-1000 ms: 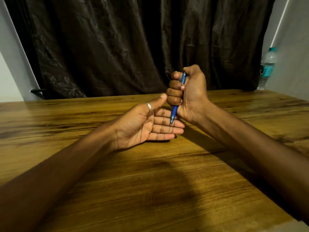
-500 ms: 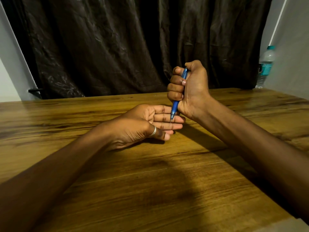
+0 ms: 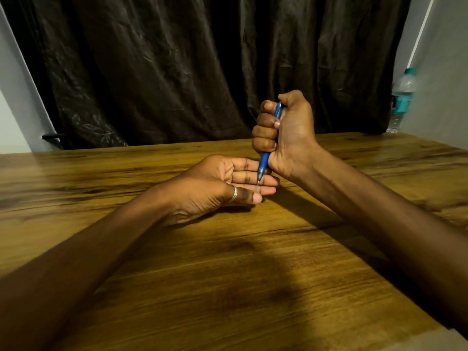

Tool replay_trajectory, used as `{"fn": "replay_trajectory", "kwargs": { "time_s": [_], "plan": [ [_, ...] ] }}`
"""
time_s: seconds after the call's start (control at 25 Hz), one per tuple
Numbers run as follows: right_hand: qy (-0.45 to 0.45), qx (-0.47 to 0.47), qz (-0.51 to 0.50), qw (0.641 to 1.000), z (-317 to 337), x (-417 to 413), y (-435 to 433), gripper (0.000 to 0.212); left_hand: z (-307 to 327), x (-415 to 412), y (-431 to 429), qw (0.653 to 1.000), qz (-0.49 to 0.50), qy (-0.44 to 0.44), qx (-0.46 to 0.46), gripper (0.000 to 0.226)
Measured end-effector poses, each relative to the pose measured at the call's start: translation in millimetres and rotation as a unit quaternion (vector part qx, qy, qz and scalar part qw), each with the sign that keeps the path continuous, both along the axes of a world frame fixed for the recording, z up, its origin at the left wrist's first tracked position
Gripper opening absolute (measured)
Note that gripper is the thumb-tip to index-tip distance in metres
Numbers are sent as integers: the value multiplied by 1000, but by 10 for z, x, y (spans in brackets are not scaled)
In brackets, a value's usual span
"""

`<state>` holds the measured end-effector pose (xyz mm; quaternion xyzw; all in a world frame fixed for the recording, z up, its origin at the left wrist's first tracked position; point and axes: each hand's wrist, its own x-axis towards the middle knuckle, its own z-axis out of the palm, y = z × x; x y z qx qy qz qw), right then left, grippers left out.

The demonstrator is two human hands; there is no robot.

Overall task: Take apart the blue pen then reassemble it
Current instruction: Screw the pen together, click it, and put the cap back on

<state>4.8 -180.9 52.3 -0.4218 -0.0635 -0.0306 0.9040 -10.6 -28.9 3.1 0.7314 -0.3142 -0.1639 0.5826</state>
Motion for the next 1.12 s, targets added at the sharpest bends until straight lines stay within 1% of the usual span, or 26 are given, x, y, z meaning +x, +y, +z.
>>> {"fn": "replay_trajectory", "kwargs": {
  "time_s": [0.2,0.32,0.4,0.6,0.76,0.84,0.92,0.96,1.04,1.12],
  "plan": [
    [5,-11,-3,1000,-17,6,10,39,-7,-5,3,1000,0,9,-9,39],
    [3,-18,-6,1000,-25,6,32,39,19,-47,-16,998,17,63,-25,43],
    [1,-18,-5,1000,-26,11,37,39,34,-73,-38,996,28,80,-37,44],
    [6,-11,4,1000,-15,12,26,42,87,-118,-45,996,29,82,-34,38],
    [8,-18,24,1000,-35,32,35,43,105,-138,-95,992,102,59,-35,29],
    [4,-74,6,997,-57,40,47,47,91,-115,-118,987,142,52,-46,22],
    [-4,-172,-25,985,-79,67,67,56,84,-68,-93,981,182,40,-54,17],
    [-7,-215,-40,976,-89,86,77,57,83,-40,-69,978,201,34,-53,18],
    [-4,-284,-60,957,-123,124,93,46,71,18,-13,972,230,29,-48,18],
    [-12,-337,-73,938,-163,141,96,26,36,65,28,968,249,21,-25,15]
  ]
}}
